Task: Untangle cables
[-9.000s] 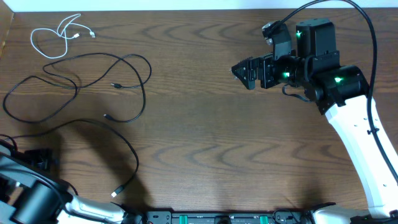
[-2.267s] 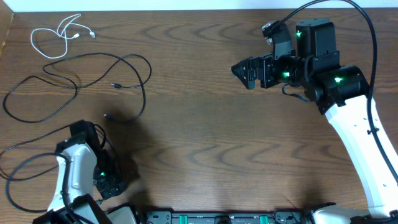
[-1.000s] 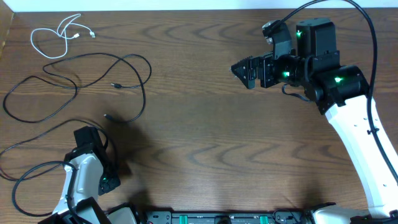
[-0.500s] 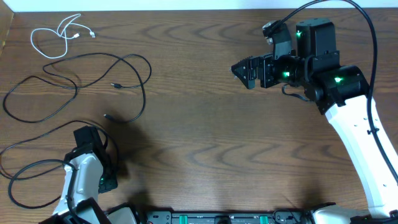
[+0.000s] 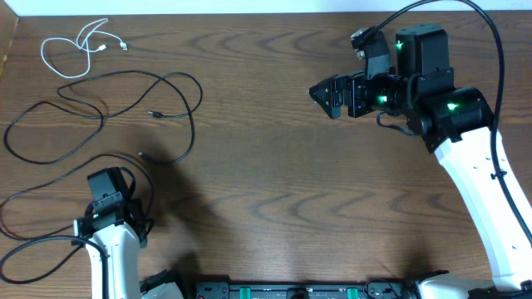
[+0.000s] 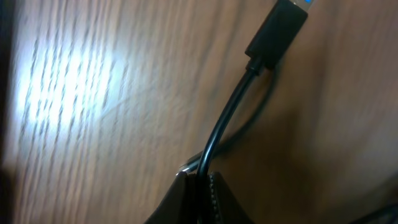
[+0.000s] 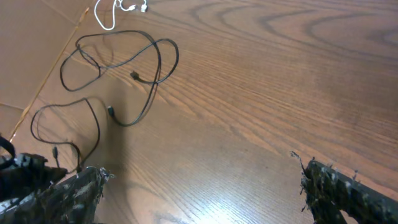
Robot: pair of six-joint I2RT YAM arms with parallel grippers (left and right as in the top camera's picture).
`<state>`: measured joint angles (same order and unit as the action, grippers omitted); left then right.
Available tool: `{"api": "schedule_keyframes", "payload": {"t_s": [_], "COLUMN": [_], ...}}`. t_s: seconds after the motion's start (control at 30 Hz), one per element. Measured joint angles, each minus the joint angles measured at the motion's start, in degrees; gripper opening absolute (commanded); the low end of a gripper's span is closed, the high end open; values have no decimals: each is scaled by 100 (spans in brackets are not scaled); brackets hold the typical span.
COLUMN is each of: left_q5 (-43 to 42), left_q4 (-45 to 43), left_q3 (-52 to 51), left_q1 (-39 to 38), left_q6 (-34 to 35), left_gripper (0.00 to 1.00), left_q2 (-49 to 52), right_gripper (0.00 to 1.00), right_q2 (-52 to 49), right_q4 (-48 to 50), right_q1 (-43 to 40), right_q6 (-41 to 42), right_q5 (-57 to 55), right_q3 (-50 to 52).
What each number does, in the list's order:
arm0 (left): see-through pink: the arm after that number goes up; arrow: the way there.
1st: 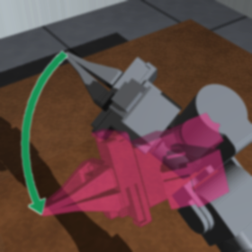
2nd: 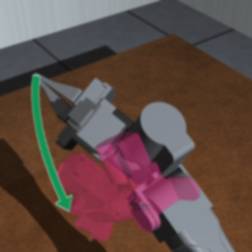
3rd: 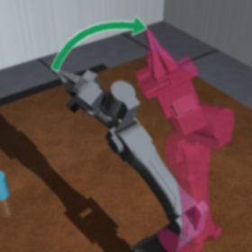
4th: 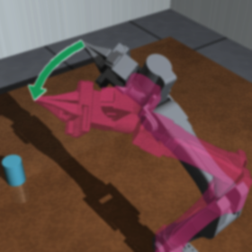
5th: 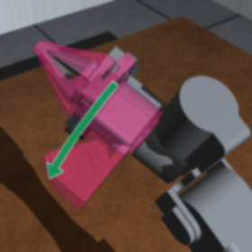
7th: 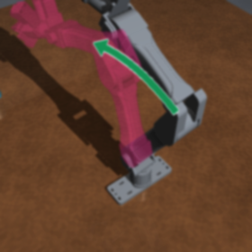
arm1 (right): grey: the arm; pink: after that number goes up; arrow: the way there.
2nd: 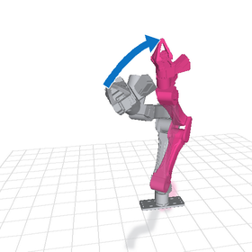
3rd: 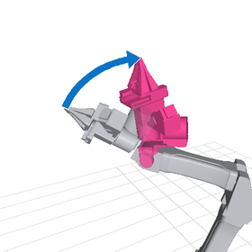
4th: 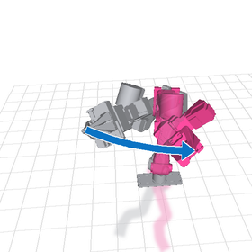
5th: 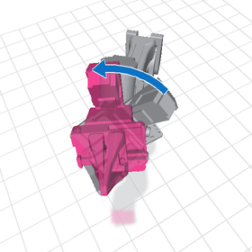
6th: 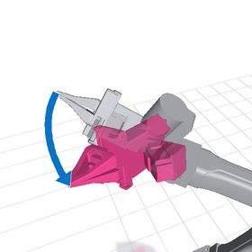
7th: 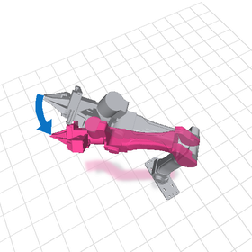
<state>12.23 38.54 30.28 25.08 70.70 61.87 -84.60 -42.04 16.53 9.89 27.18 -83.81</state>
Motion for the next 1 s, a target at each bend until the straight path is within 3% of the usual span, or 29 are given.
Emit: {"api": "schedule_keyframes", "payload": {"t_s": [0.33, 0.63, 0.67, 0.73, 0.87, 1.0], "left_q5": [588, 922, 935, 962, 1067, 1113], "left_q4": [-1320, -1080, -1036, -997, -1047, -1054], "left_q3": [72, 83, 85, 85, 85, 85], "left_q1": [0, 0, 0, 0, 4, 7], "left_q6": [-1287, -1740, -1740, -1781, -1799, -1836], "left_gripper": [8, 8, 11, 33, 64, 68], "left_q2": [437, 1147, 1167, 1187, 1187, 1187], "right_gripper": [99, 99, 99, 99, 99, 99], "right_q2": [0, 0, 0, 0, 0, 0], "right_q4": [39, -2, -9, -13, -13, -13], "right_q1": [0, 0, 0, 0, 0, 0], "right_q6": [44, 63, 63, 63, 63, 63], "right_q5": [2, 0, 2, 2, 2, 0], "right_q3": [0, 0, 0, 0, 0, 0]}}
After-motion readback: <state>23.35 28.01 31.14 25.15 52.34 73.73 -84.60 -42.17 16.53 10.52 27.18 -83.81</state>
